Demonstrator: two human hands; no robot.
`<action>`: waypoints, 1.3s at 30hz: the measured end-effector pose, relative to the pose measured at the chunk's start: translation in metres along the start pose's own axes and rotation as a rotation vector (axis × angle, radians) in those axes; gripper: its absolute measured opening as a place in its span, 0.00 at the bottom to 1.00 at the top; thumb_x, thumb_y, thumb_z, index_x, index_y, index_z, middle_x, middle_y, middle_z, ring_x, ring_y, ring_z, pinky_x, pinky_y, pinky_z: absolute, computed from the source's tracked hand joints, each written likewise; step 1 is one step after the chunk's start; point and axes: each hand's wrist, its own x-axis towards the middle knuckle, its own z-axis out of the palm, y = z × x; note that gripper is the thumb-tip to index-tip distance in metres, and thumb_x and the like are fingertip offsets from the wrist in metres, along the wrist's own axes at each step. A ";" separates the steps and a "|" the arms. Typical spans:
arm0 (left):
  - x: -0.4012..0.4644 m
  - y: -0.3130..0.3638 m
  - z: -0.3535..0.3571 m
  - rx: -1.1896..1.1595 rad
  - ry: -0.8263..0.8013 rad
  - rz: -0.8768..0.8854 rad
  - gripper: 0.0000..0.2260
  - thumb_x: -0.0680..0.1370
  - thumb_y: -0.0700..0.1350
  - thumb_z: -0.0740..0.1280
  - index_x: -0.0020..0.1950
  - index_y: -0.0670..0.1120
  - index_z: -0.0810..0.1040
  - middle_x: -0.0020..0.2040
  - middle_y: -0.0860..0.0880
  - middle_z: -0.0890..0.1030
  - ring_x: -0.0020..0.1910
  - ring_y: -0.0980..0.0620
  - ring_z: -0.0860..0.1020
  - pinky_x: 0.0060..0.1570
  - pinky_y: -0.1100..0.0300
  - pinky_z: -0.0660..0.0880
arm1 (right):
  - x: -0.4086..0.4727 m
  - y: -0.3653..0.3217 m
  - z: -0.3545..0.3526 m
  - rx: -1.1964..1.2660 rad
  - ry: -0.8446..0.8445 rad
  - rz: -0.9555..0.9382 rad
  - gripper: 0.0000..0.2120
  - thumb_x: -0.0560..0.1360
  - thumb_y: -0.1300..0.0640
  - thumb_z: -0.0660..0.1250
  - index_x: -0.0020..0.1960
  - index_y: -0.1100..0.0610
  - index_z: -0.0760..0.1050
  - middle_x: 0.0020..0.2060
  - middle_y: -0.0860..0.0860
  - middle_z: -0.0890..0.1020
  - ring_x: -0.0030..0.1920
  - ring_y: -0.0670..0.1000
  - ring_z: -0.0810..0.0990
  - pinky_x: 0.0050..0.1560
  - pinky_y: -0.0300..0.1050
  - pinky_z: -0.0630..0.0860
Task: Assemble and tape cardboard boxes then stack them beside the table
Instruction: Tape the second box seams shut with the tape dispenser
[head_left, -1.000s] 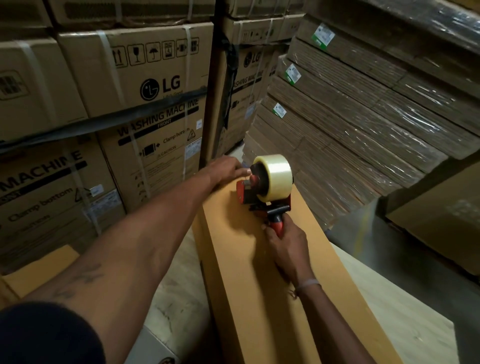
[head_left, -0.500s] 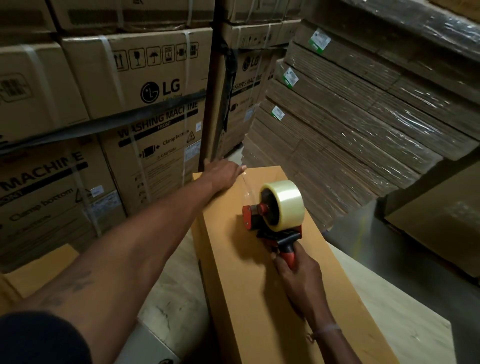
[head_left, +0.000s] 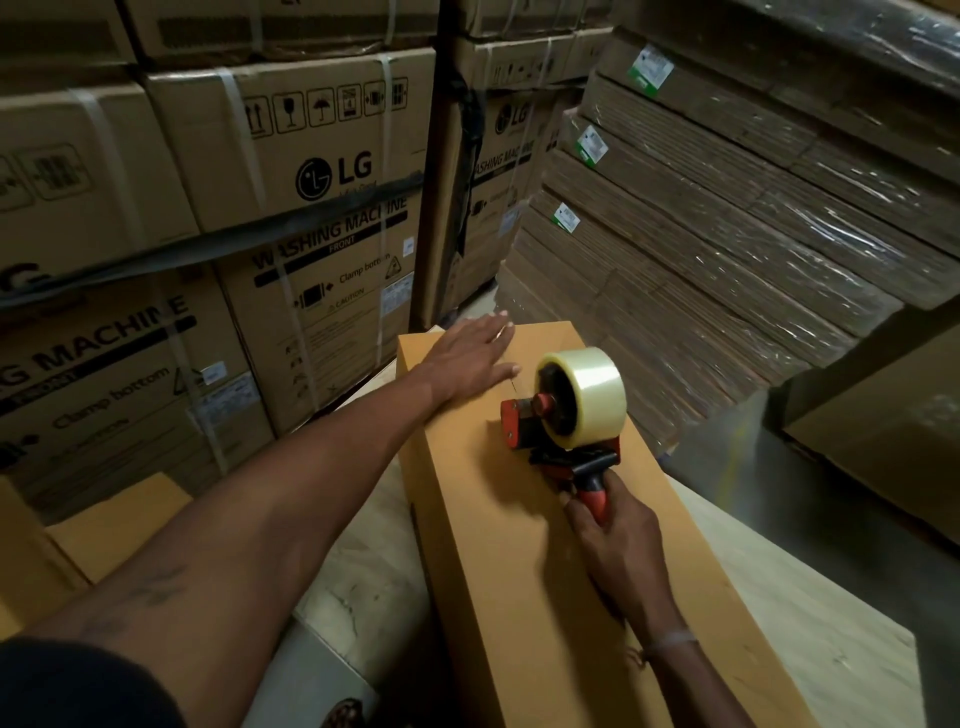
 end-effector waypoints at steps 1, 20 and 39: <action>0.000 0.000 0.000 0.003 -0.005 0.000 0.34 0.85 0.65 0.50 0.86 0.48 0.47 0.86 0.46 0.45 0.84 0.49 0.44 0.82 0.48 0.43 | -0.005 0.001 -0.002 -0.010 -0.003 0.001 0.17 0.81 0.53 0.70 0.69 0.47 0.75 0.47 0.44 0.80 0.44 0.36 0.75 0.38 0.33 0.69; -0.036 0.043 0.011 0.111 -0.107 0.134 0.26 0.87 0.60 0.44 0.84 0.58 0.46 0.85 0.48 0.41 0.83 0.46 0.38 0.81 0.42 0.38 | -0.039 0.022 -0.007 -0.054 0.024 0.028 0.15 0.80 0.50 0.70 0.67 0.47 0.75 0.52 0.50 0.86 0.49 0.54 0.83 0.47 0.51 0.80; -0.076 0.095 0.008 0.073 -0.150 0.025 0.25 0.87 0.59 0.46 0.85 0.58 0.48 0.85 0.48 0.39 0.83 0.45 0.36 0.80 0.42 0.34 | -0.087 0.046 -0.029 -0.038 -0.069 0.020 0.11 0.82 0.46 0.67 0.60 0.50 0.74 0.48 0.50 0.83 0.50 0.53 0.82 0.52 0.55 0.81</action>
